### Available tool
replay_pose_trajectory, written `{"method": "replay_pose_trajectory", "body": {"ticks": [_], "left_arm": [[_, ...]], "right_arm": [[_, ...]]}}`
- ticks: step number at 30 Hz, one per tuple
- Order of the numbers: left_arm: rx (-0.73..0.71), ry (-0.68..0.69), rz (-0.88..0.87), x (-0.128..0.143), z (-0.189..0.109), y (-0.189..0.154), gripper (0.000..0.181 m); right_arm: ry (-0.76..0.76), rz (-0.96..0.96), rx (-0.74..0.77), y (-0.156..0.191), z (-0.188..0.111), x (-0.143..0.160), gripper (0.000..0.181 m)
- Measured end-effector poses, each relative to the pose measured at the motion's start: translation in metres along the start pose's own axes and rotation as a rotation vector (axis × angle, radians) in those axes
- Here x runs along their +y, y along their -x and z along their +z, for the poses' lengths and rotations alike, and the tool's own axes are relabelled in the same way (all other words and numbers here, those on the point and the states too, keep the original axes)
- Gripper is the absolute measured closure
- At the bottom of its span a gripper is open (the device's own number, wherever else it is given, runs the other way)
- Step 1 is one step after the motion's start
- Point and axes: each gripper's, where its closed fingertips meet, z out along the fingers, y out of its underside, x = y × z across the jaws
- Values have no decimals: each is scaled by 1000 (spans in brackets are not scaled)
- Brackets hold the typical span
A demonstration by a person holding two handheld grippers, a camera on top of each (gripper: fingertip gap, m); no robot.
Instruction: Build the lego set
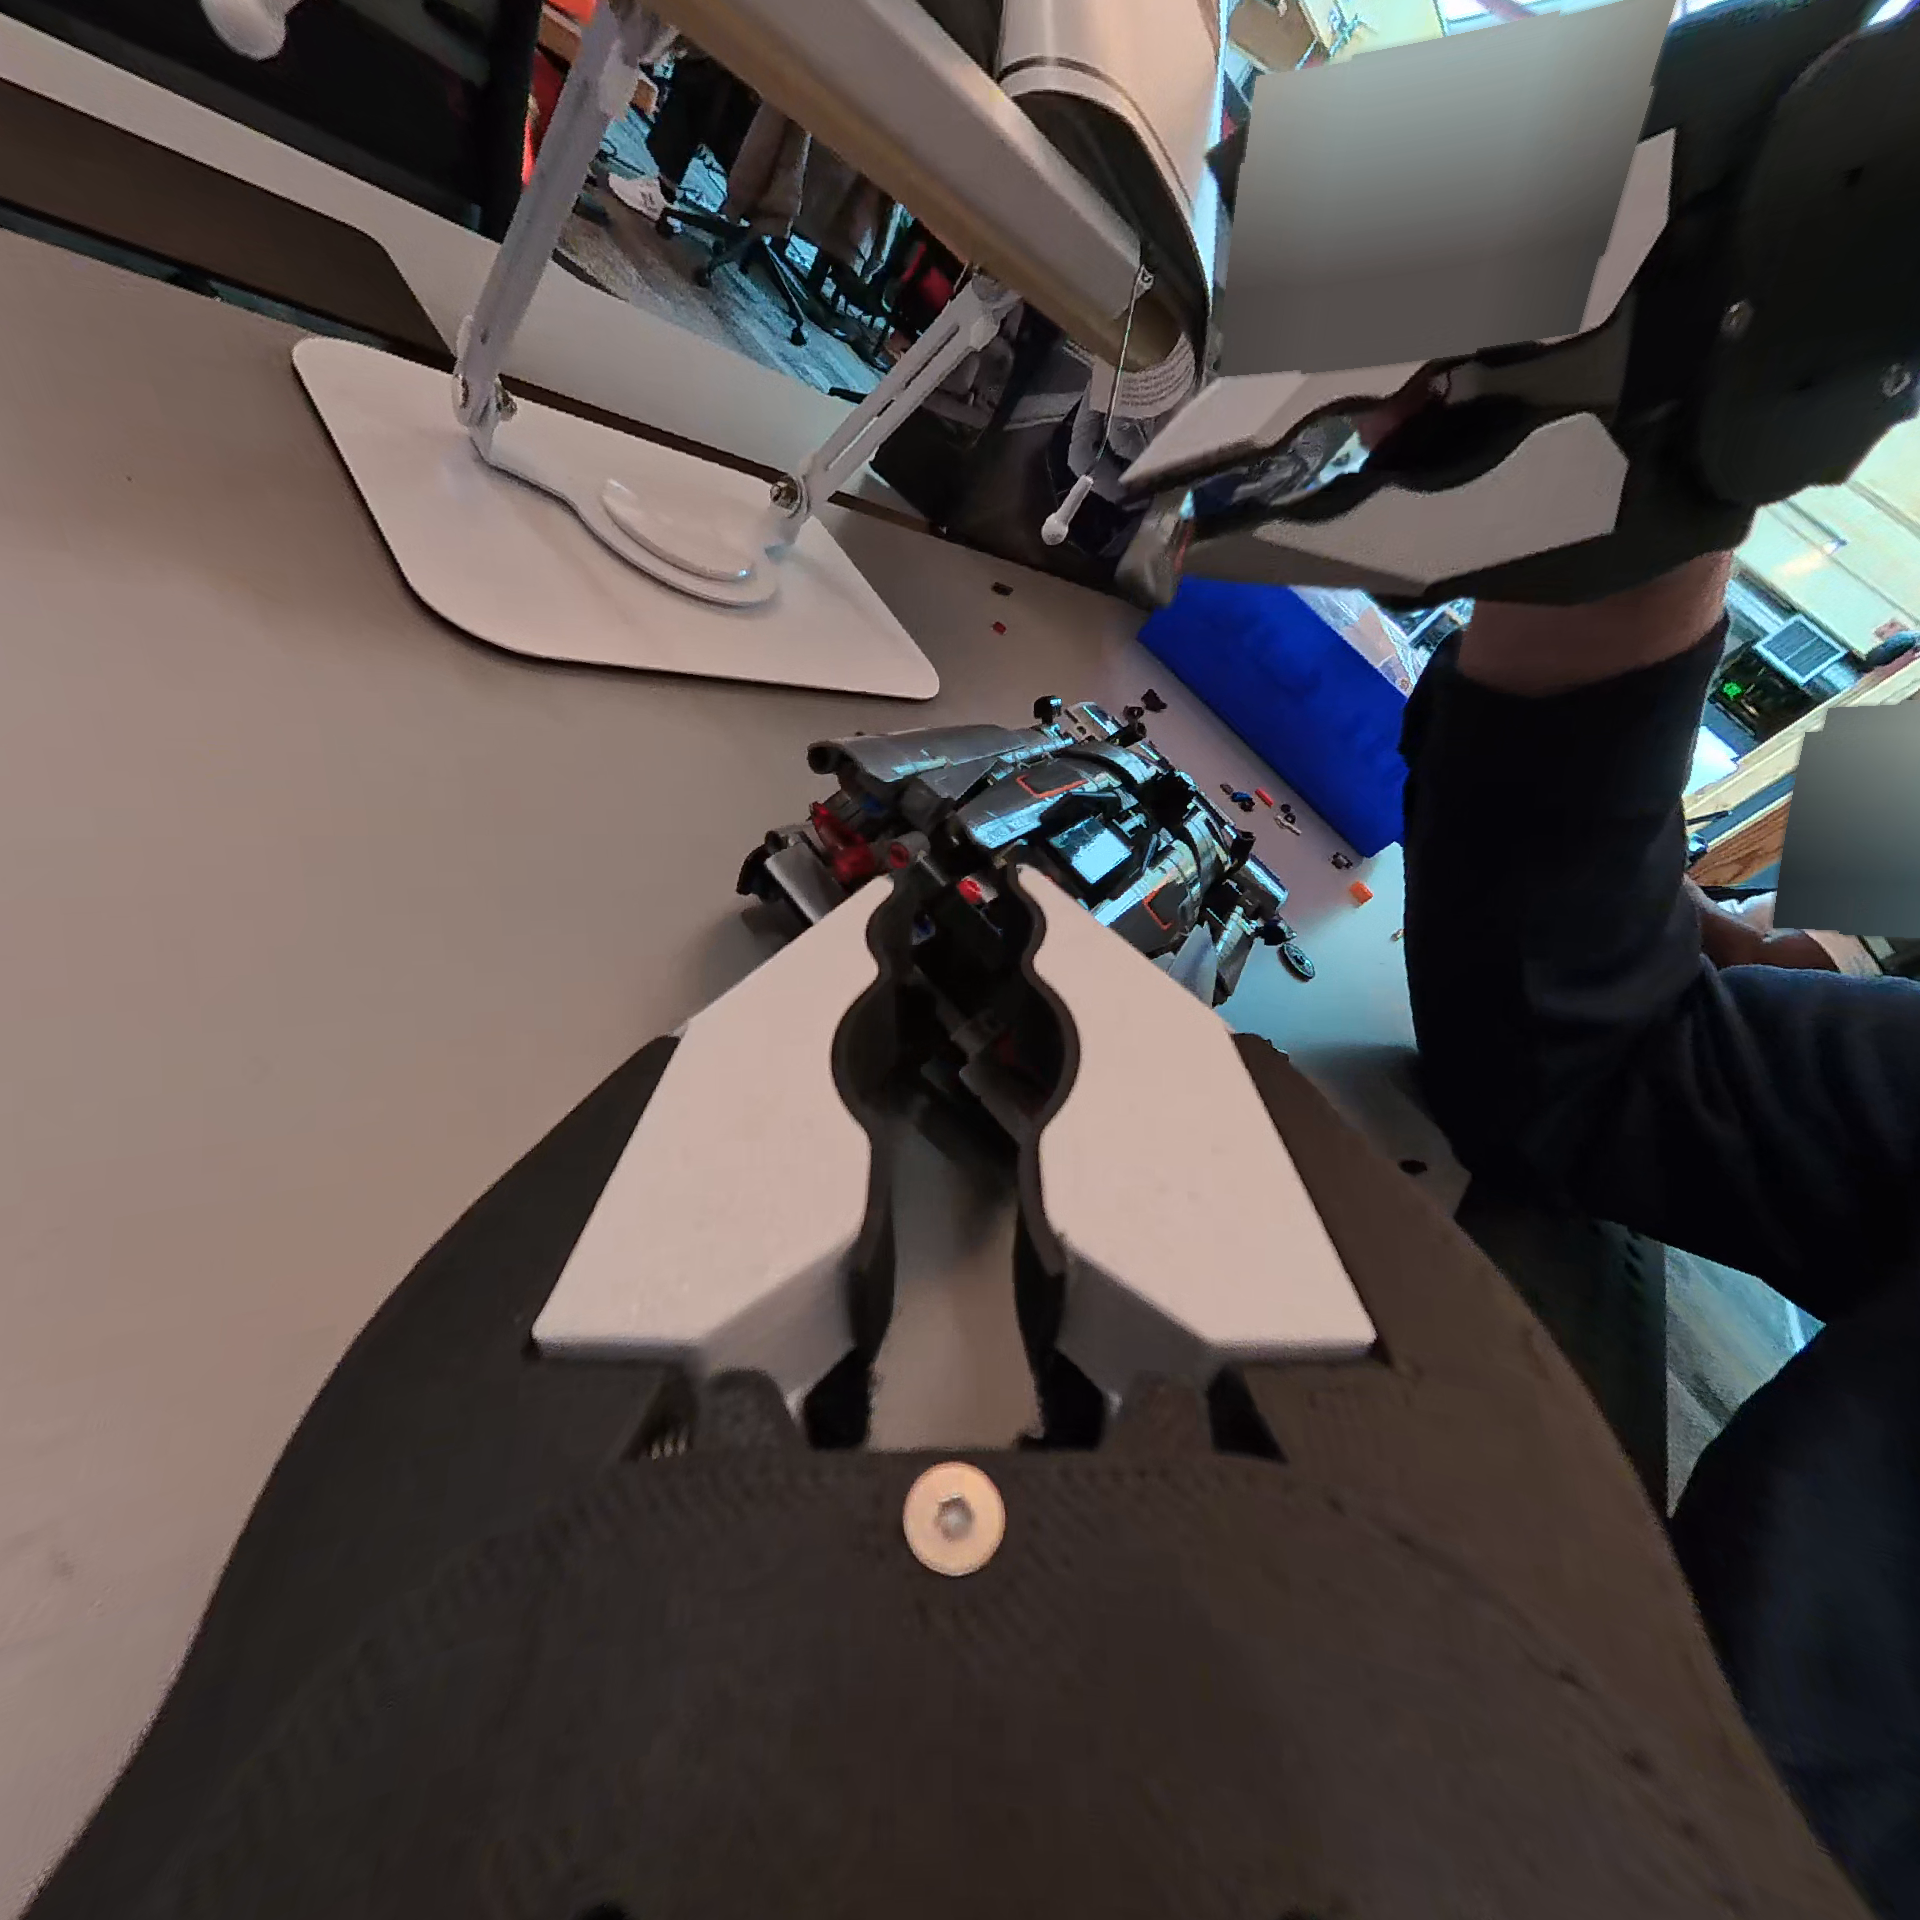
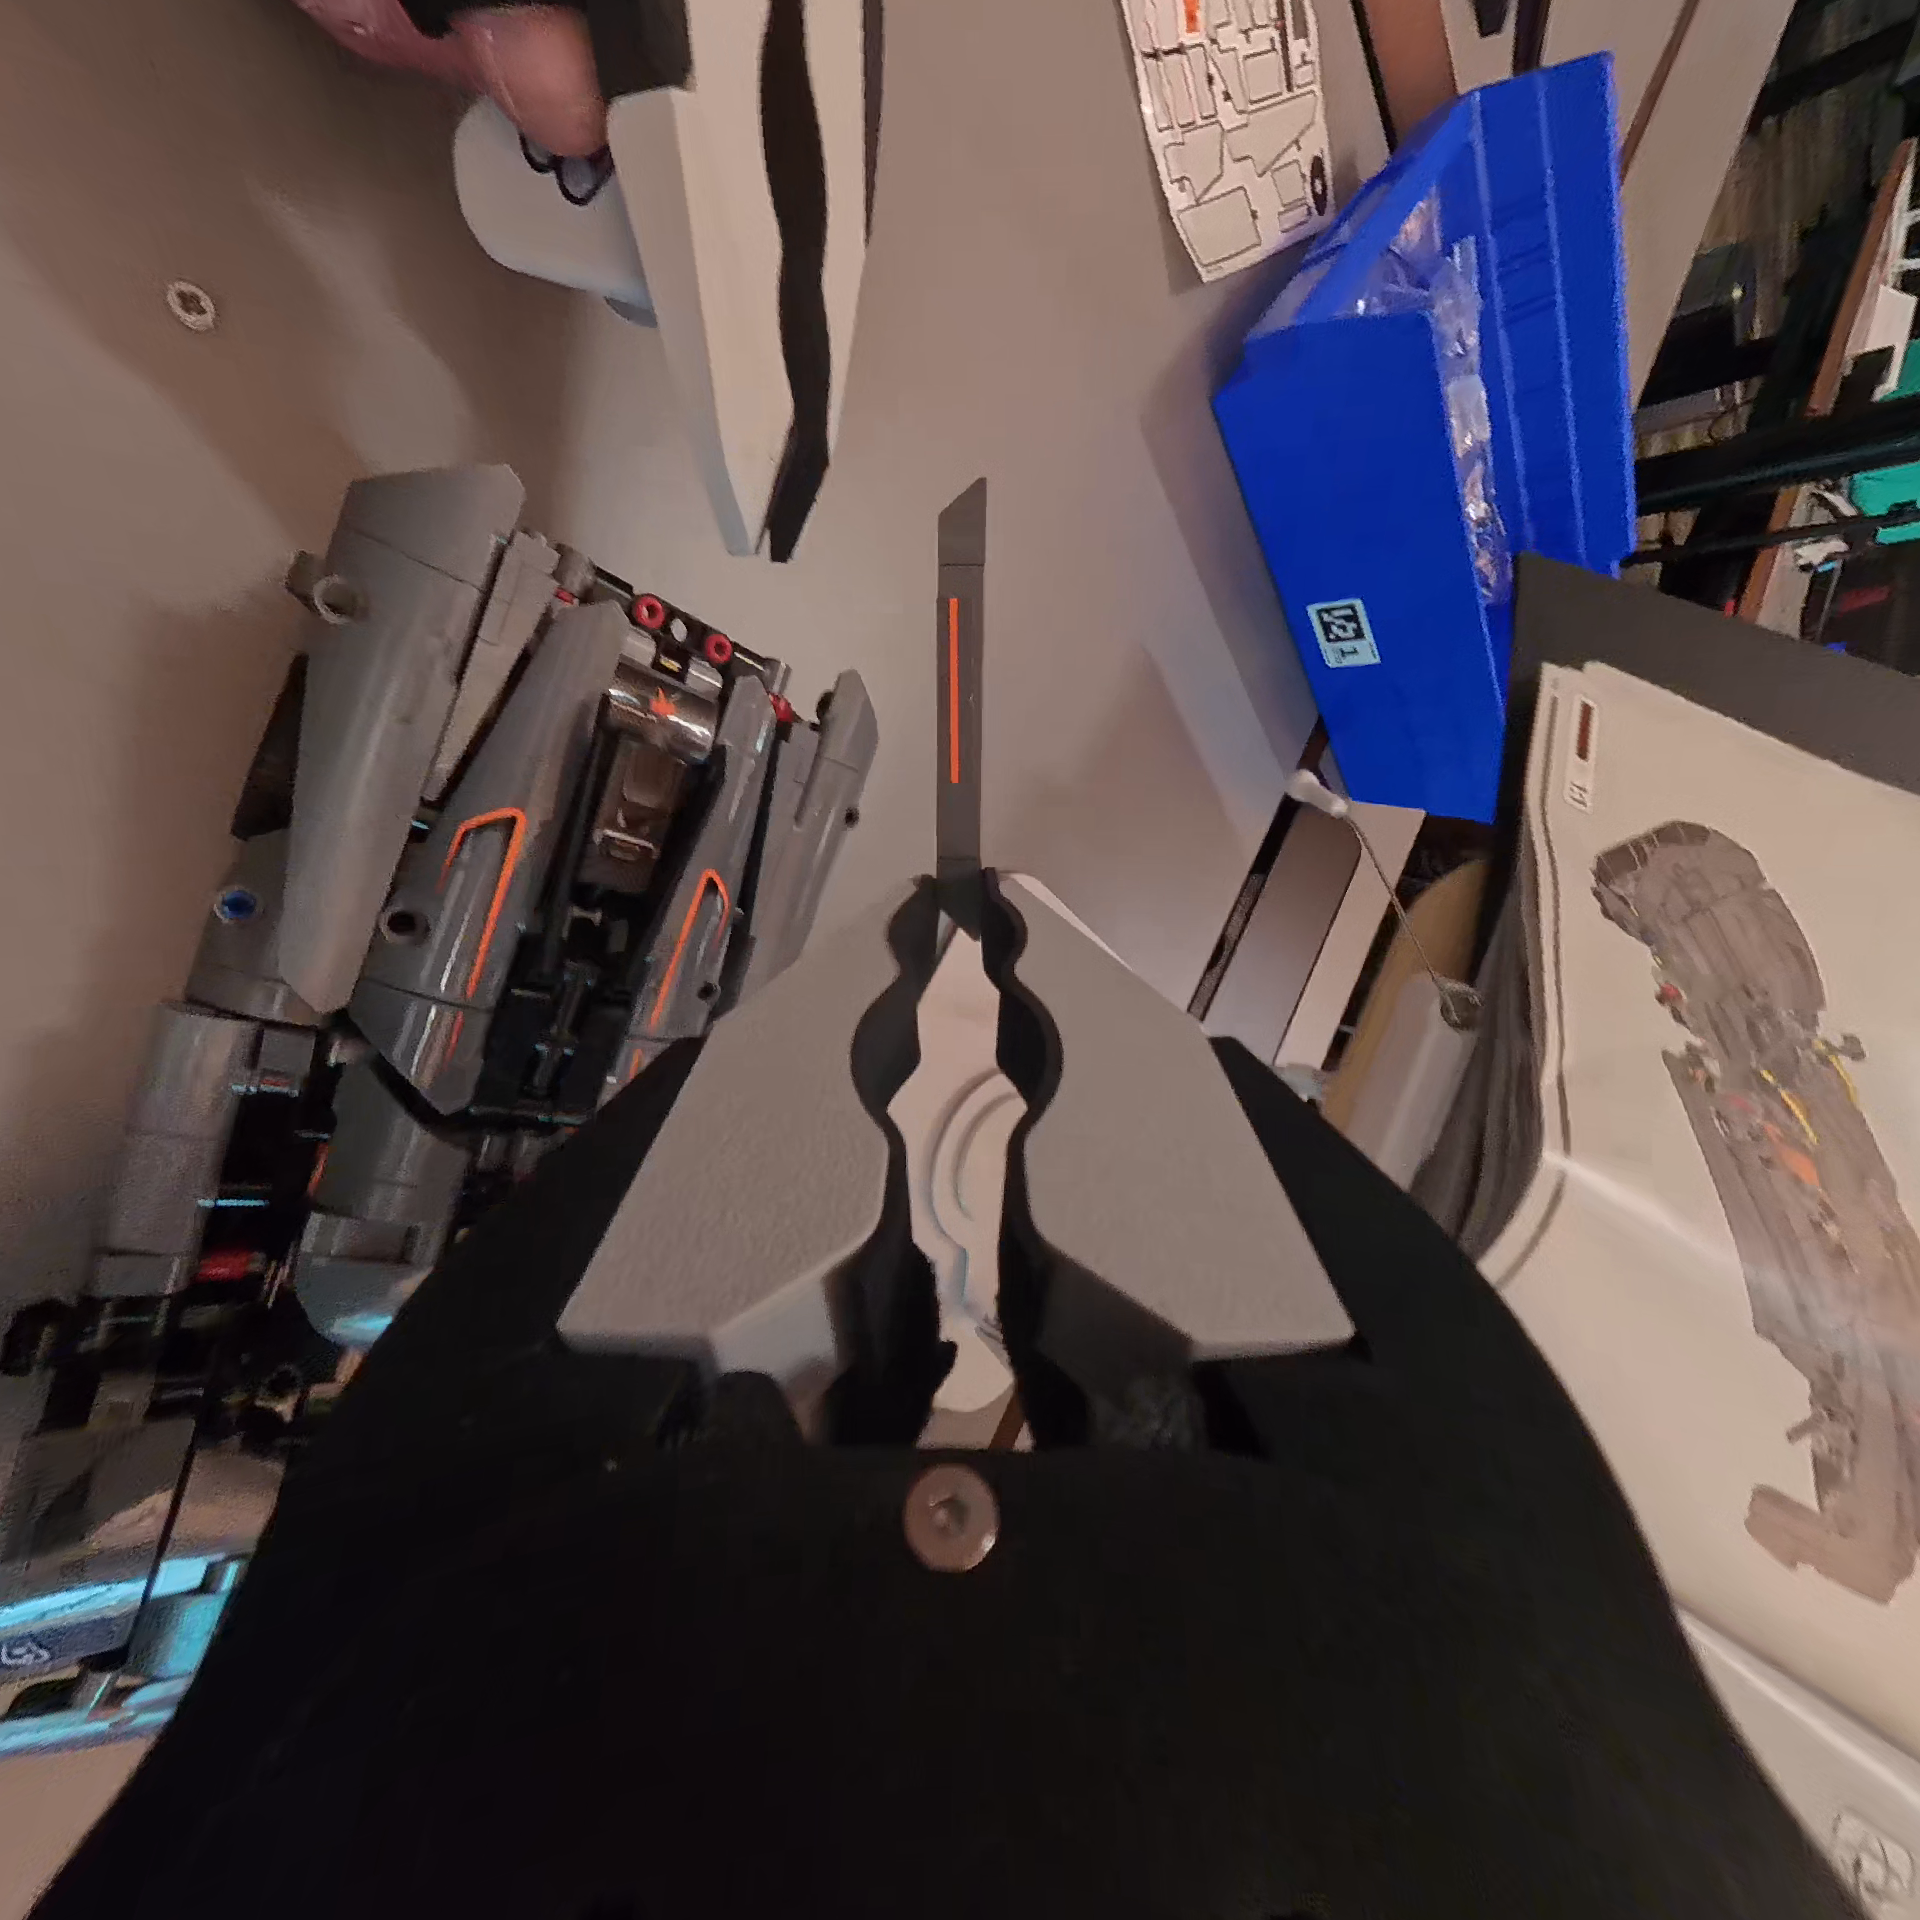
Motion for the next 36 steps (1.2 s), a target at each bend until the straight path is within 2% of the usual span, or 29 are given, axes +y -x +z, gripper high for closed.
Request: {"method": "replay_pose_trajectory", "body": {"ticks": [8,26,36], "left_arm": [[2,18,-11,5,2,1,165],[31,98,-35,20,16,-2,159],[81,113,-107,25,23,-6,158]], "right_arm": [[0,-70,-54,19,18,-20,175],[-24,-70,-14,12,0,-22,175],[-33,-71,-5,10,-7,-23,176]]}}
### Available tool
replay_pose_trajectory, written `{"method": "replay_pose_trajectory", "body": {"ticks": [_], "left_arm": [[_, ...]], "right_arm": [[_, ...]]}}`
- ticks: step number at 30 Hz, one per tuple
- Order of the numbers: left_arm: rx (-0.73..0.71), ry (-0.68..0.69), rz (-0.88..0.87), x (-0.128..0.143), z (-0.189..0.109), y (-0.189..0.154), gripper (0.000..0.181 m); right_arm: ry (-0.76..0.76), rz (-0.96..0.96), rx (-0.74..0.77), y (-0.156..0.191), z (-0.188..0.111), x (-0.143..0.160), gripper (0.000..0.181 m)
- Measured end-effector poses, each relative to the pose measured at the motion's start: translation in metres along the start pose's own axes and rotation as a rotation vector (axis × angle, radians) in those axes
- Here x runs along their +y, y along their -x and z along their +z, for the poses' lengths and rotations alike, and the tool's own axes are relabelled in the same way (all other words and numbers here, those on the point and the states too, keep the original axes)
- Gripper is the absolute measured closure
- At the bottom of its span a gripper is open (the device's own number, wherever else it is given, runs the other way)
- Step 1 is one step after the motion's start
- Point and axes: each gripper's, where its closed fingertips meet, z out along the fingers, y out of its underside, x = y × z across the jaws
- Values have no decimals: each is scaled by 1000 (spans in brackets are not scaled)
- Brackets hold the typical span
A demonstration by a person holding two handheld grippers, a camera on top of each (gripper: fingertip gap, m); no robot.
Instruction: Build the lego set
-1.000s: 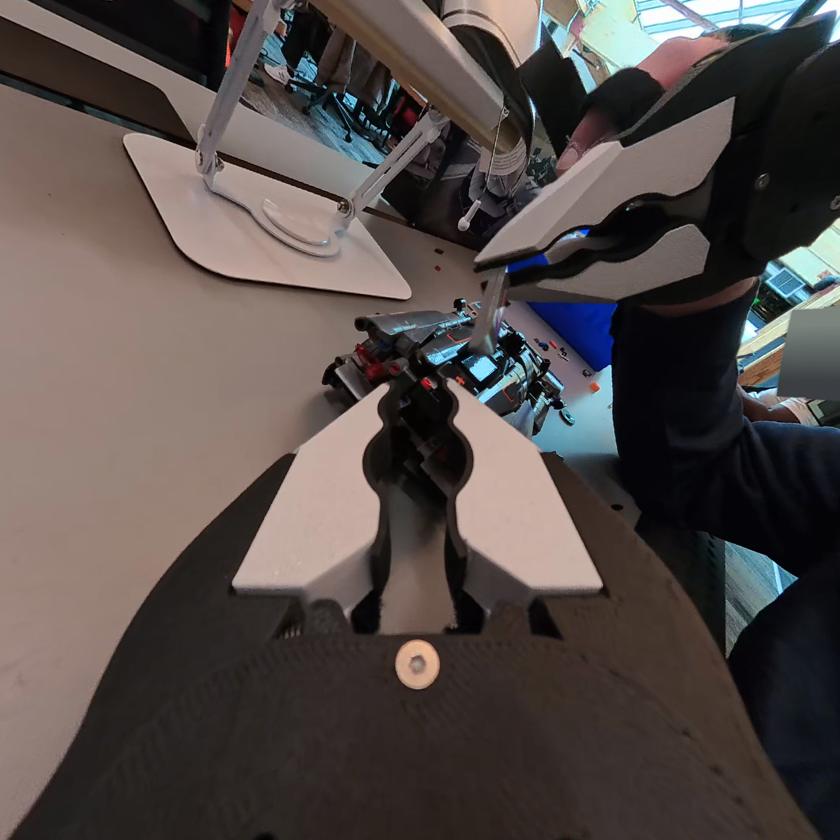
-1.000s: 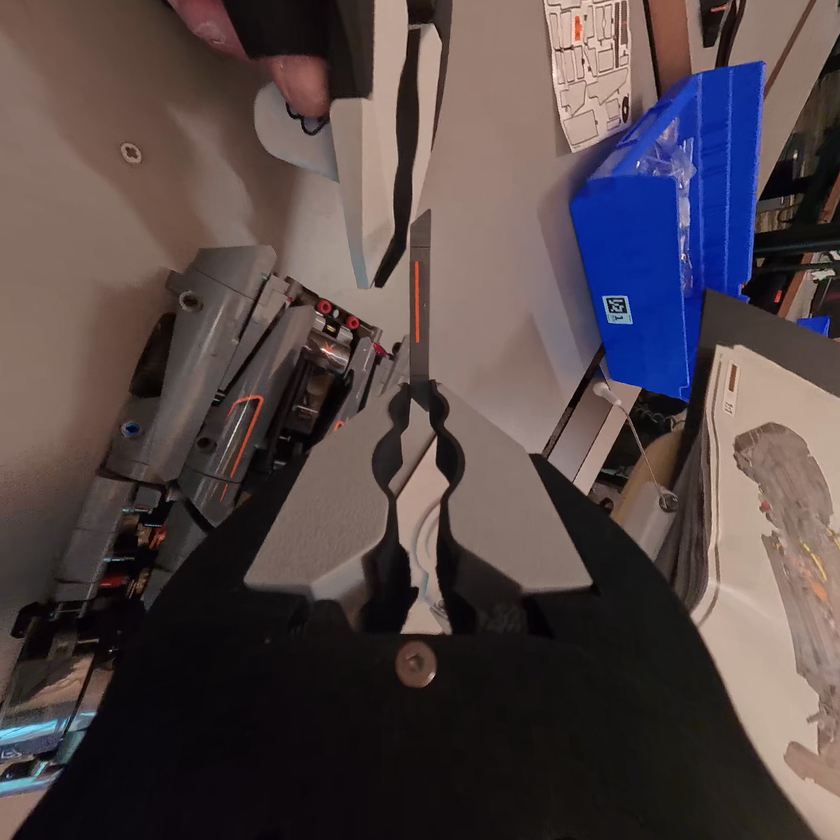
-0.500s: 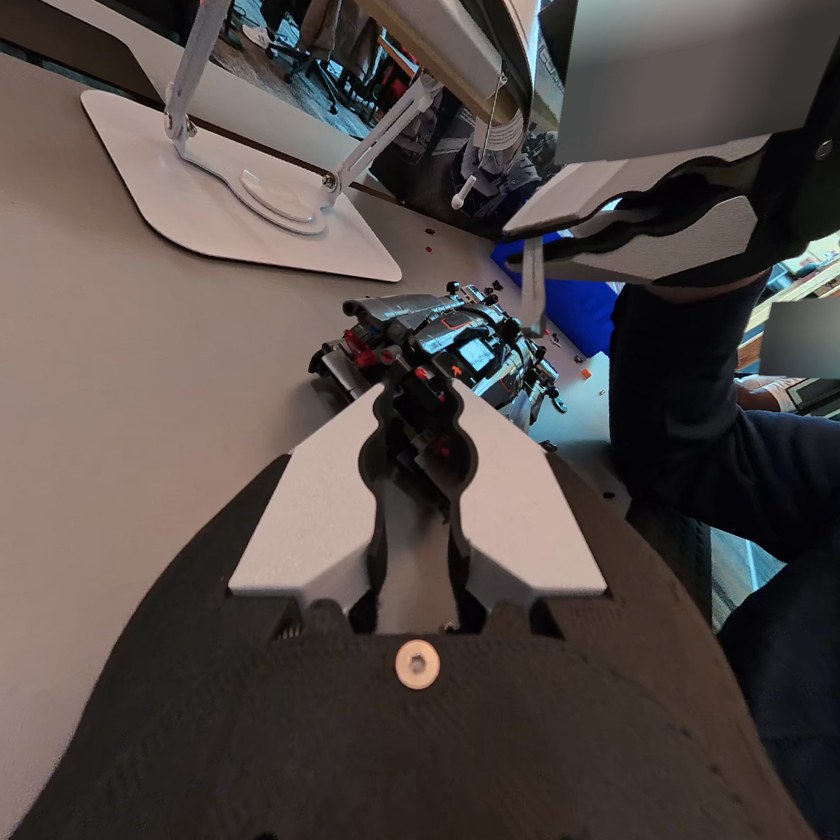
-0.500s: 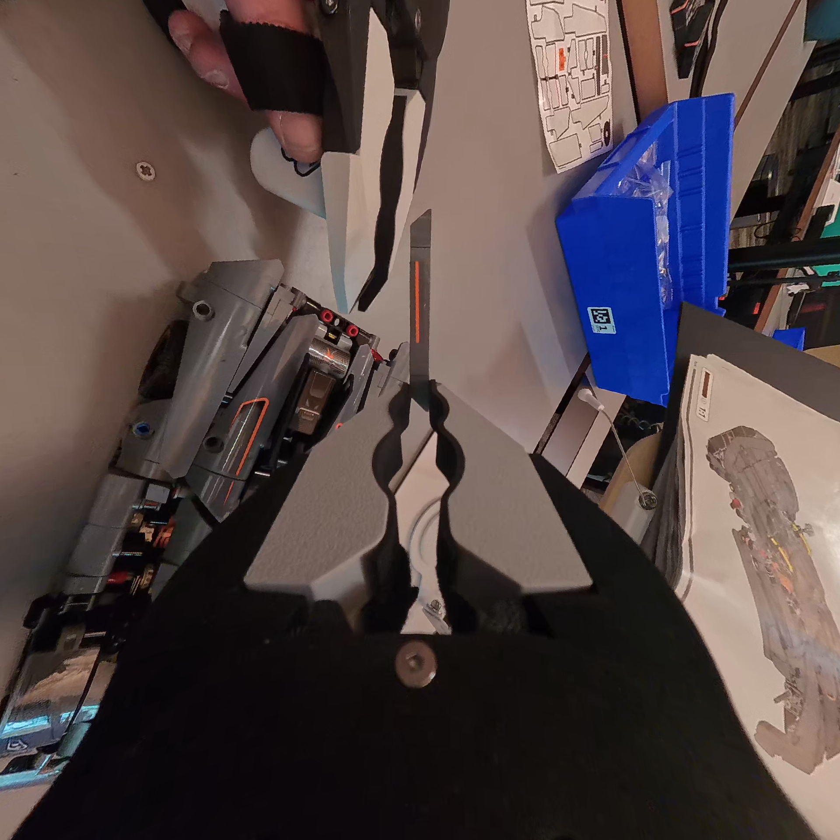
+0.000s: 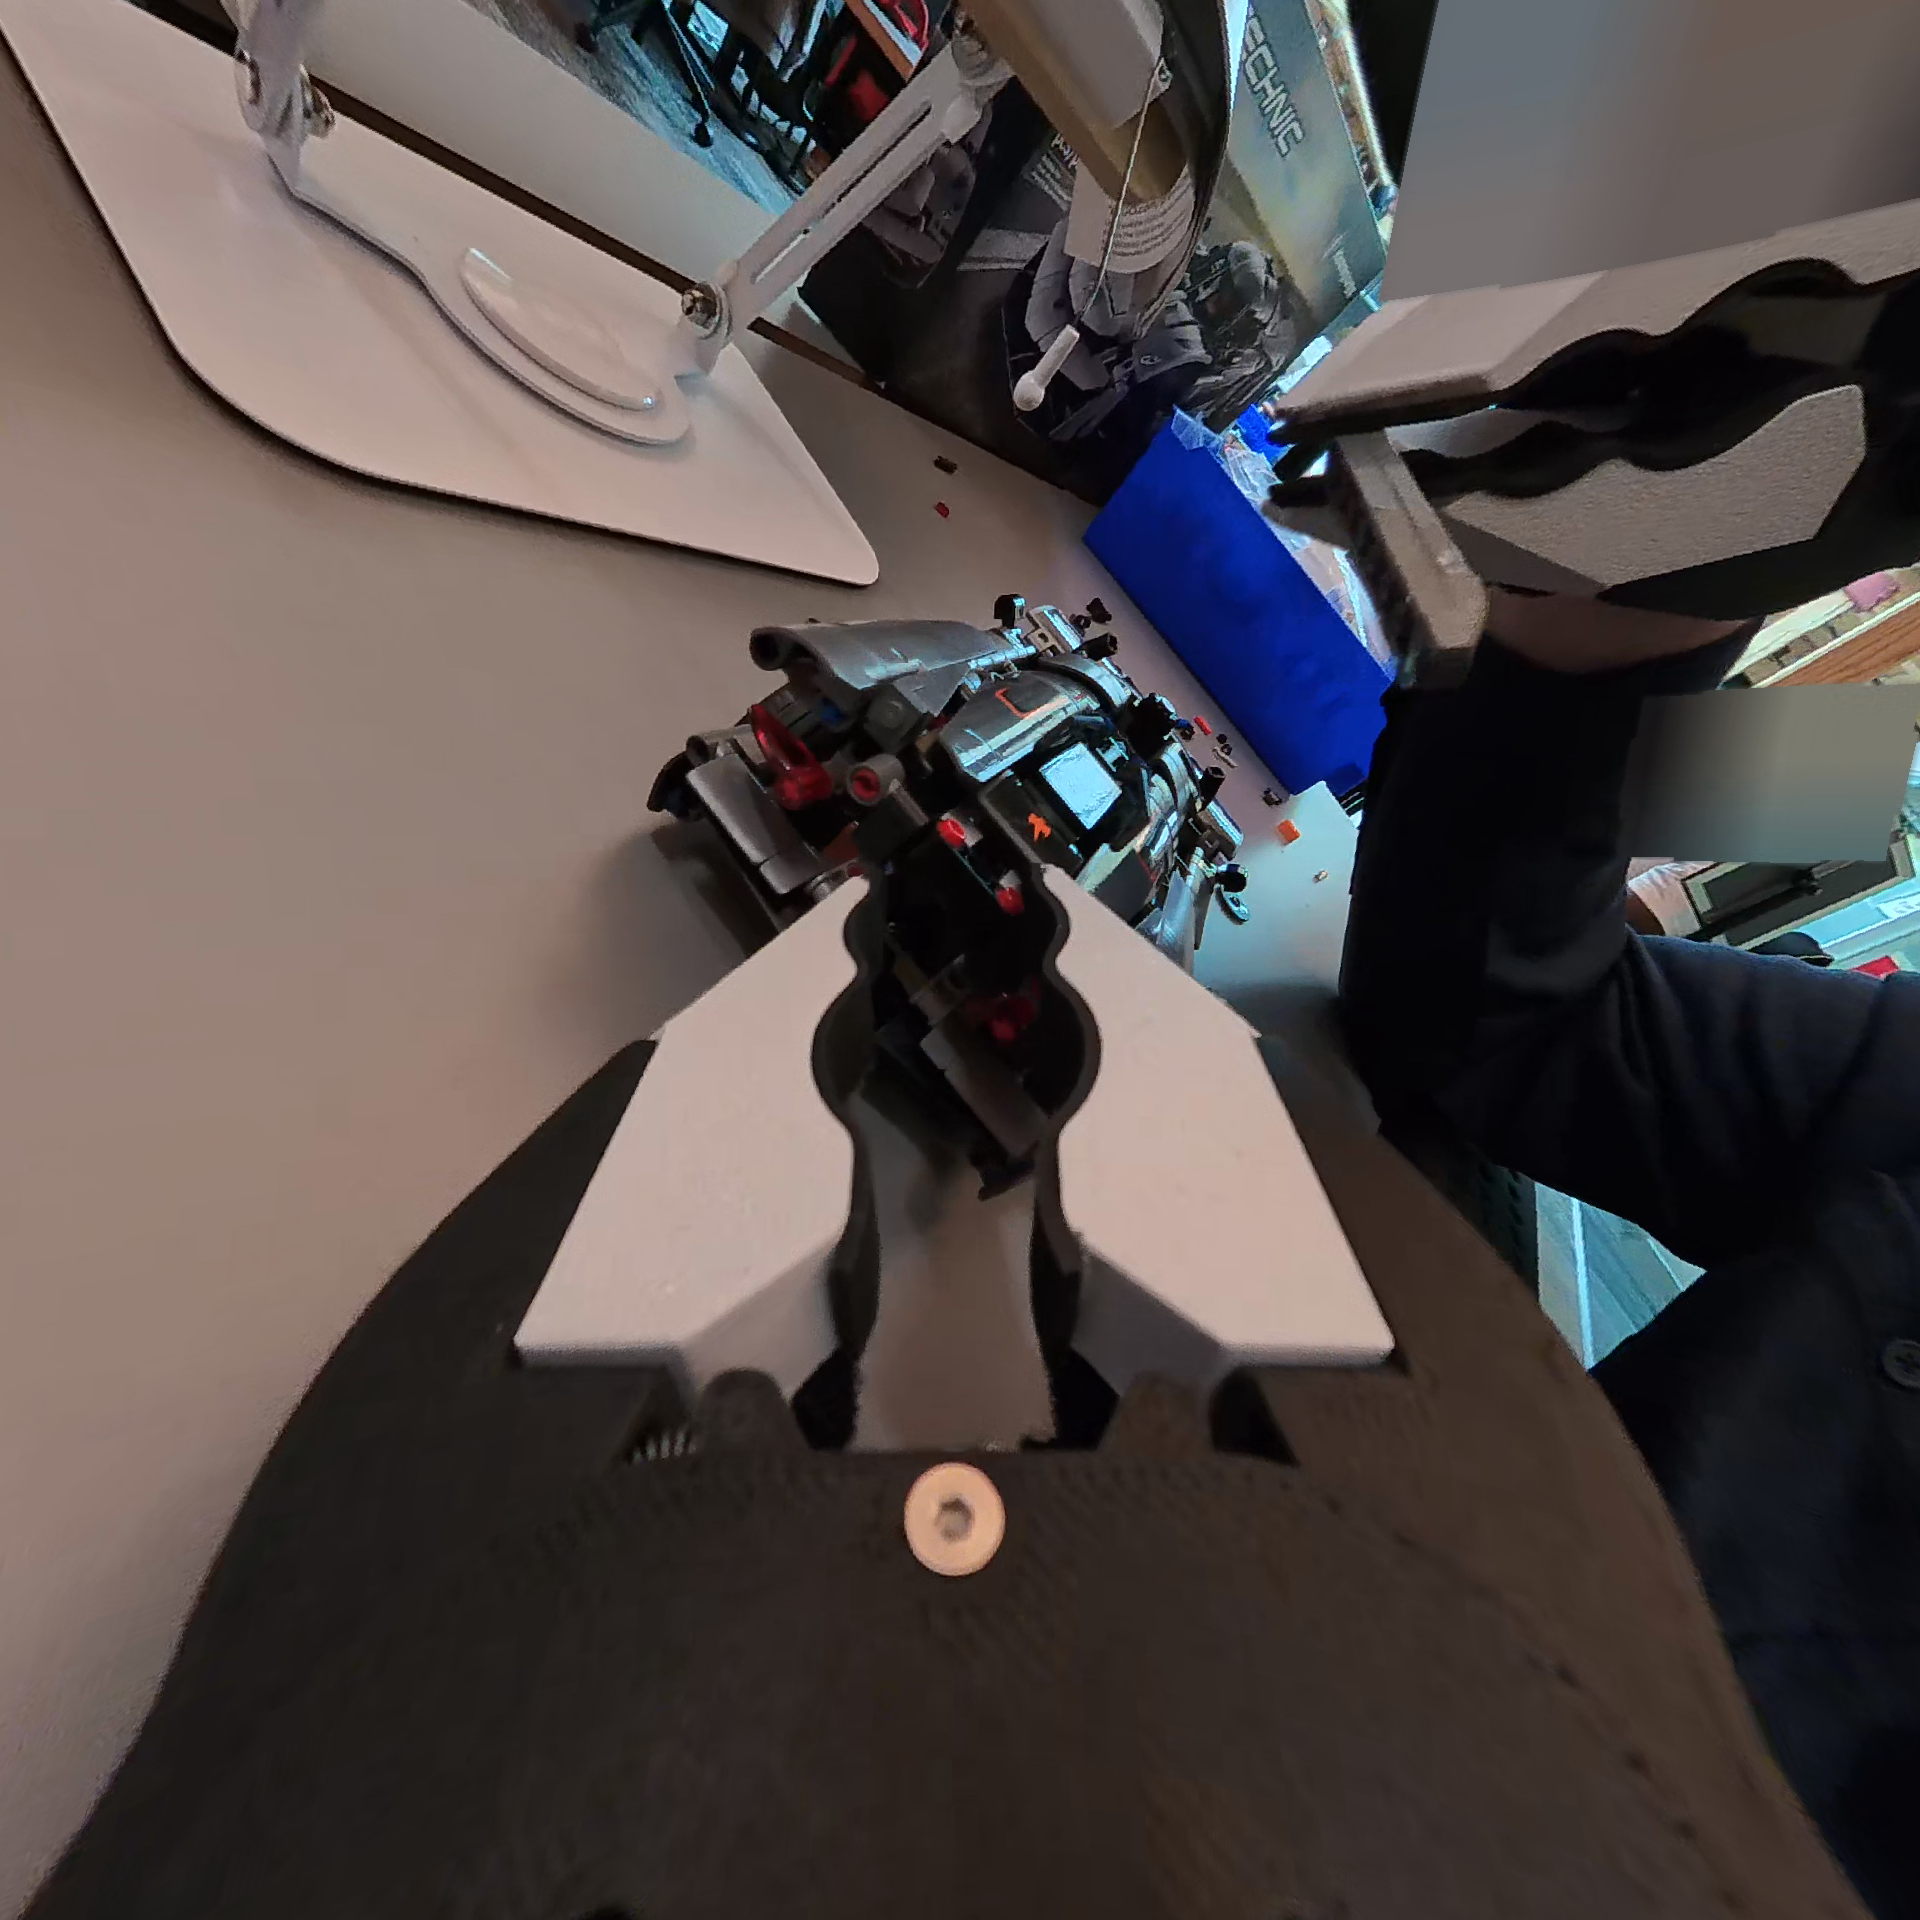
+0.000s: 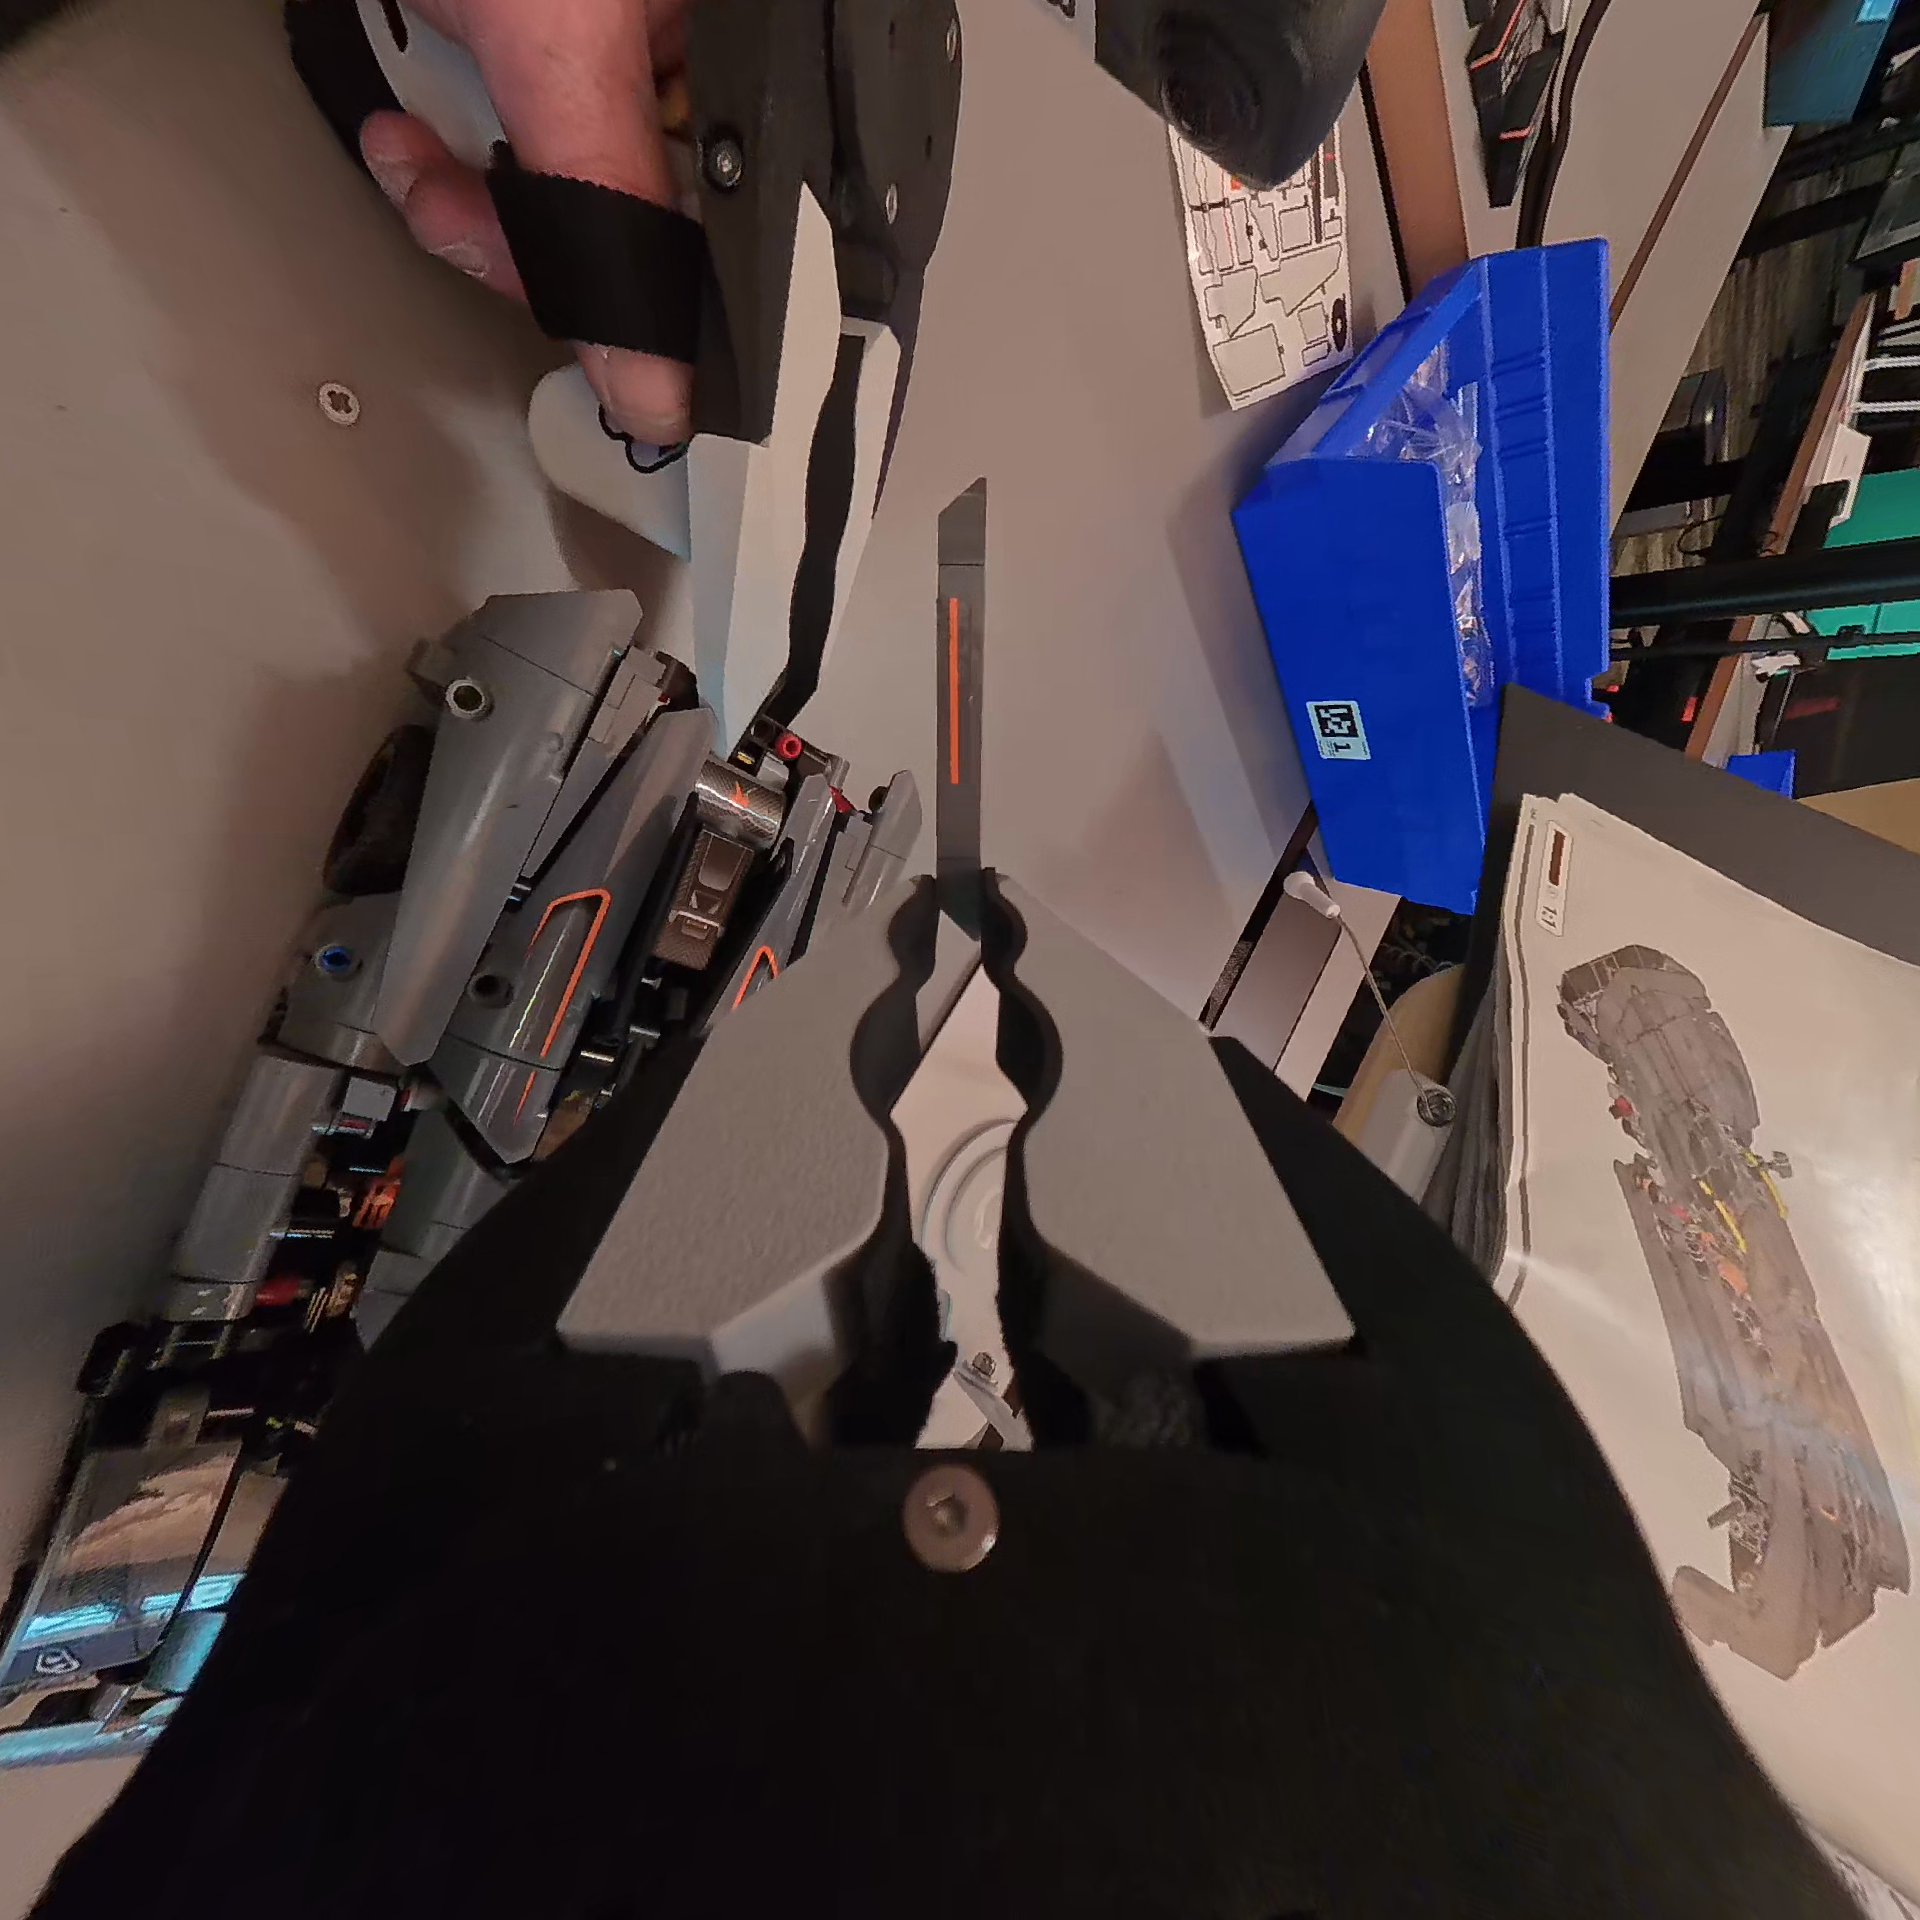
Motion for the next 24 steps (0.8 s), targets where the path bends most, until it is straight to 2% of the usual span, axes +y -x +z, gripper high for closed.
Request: {"method": "replay_pose_trajectory", "body": {"ticks": [13,24], "left_arm": [[70,-27,-46,-2,8,-13,165],[104,-55,-73,-8,9,-15,160]], "right_arm": [[9,14,1,-2,-4,7,175],[39,53,-17,-2,-8,24,175]]}}
